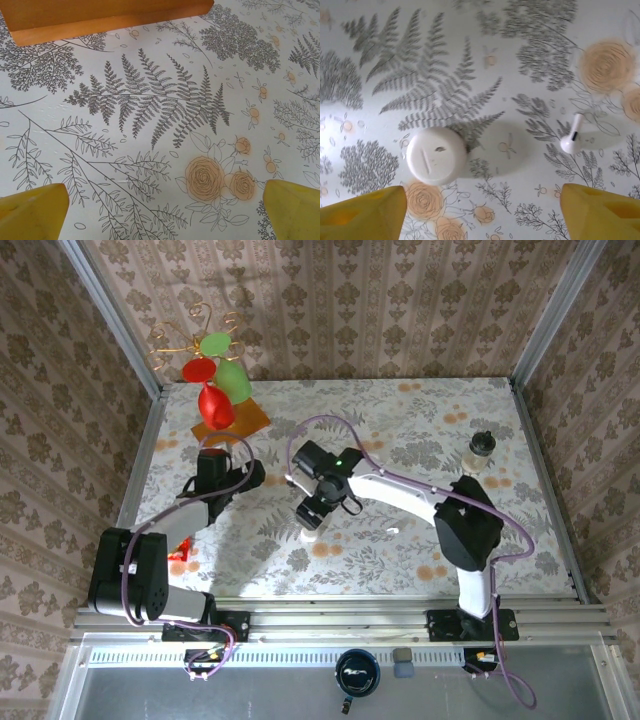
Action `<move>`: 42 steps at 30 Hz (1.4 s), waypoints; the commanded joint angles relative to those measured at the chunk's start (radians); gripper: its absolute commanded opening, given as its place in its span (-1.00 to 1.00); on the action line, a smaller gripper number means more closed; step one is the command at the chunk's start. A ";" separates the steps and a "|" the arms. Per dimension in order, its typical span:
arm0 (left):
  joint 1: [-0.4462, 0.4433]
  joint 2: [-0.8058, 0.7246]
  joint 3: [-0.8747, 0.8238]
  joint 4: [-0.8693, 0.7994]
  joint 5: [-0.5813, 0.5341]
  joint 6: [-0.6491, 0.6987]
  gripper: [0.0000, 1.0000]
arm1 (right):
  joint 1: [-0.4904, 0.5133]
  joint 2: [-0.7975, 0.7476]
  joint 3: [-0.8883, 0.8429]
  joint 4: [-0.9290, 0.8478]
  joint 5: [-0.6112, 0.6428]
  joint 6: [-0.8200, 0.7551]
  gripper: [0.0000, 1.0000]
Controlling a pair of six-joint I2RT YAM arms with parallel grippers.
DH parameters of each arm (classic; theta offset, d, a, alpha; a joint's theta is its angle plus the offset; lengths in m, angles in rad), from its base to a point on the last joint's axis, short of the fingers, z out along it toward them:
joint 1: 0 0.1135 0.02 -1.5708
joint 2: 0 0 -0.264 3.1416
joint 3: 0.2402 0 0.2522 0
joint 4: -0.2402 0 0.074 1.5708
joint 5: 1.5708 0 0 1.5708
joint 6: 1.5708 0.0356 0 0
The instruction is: Insert the wireless bluetooth earbuds into the charging case
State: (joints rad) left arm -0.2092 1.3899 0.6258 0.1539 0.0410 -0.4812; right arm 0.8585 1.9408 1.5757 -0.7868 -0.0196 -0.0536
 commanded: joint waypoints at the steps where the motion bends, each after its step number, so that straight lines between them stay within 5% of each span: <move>1: 0.010 -0.022 -0.014 -0.014 0.022 -0.030 1.00 | 0.047 0.081 0.079 -0.132 0.120 -0.051 0.73; 14: 0.017 -0.026 -0.047 0.025 0.028 -0.030 1.00 | 0.139 0.245 0.216 -0.210 0.193 -0.054 0.69; 26: 0.019 -0.029 -0.061 0.039 0.031 -0.036 1.00 | 0.140 0.314 0.245 -0.210 0.192 -0.051 0.33; 34: 0.021 -0.038 -0.063 0.042 0.032 -0.034 1.00 | 0.133 0.314 0.243 -0.202 0.193 -0.026 0.01; 42: 0.021 -0.049 -0.067 0.084 0.036 -0.043 1.00 | 0.060 0.162 0.139 -0.082 0.167 0.105 -0.10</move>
State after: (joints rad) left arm -0.1947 1.3666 0.5709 0.1925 0.0650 -0.5011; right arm 0.9638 2.2093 1.7546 -0.9260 0.1501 -0.0307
